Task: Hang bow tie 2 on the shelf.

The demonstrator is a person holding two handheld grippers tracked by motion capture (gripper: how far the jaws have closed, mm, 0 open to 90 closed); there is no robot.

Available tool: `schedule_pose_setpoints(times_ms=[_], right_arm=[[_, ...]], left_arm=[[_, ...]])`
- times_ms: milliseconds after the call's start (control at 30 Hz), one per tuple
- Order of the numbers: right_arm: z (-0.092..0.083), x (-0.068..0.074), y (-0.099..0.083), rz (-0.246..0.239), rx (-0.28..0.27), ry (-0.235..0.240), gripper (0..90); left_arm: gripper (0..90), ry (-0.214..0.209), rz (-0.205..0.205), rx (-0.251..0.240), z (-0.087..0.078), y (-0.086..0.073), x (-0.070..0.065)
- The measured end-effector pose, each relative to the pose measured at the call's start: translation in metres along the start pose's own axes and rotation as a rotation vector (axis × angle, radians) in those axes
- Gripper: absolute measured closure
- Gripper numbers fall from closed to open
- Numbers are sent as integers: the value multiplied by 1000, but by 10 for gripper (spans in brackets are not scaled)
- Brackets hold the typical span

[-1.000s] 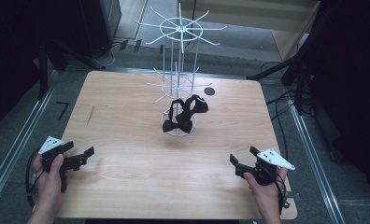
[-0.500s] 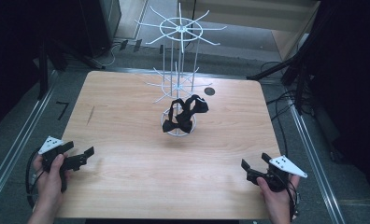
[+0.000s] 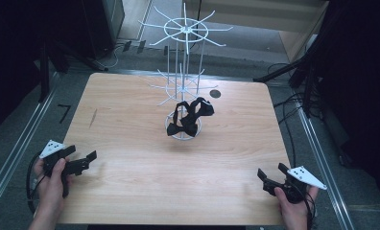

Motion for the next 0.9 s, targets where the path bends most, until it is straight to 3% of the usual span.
schedule_pose_setpoints(times_ms=[900], right_arm=[[-17, -45, -23, 90, 16, -71, 132]], left_arm=[[77, 2, -1, -2, 0, 0, 0]])
Point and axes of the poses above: each handheld gripper's, and its own axes: z roughly forward along the jaws, y roughly out of its top, x roughly to its left, the point moved 5 cm from there along z, roughly forward along the jaws, and after that the axes turned 8 degrees about -y, right-handed, at the moved point
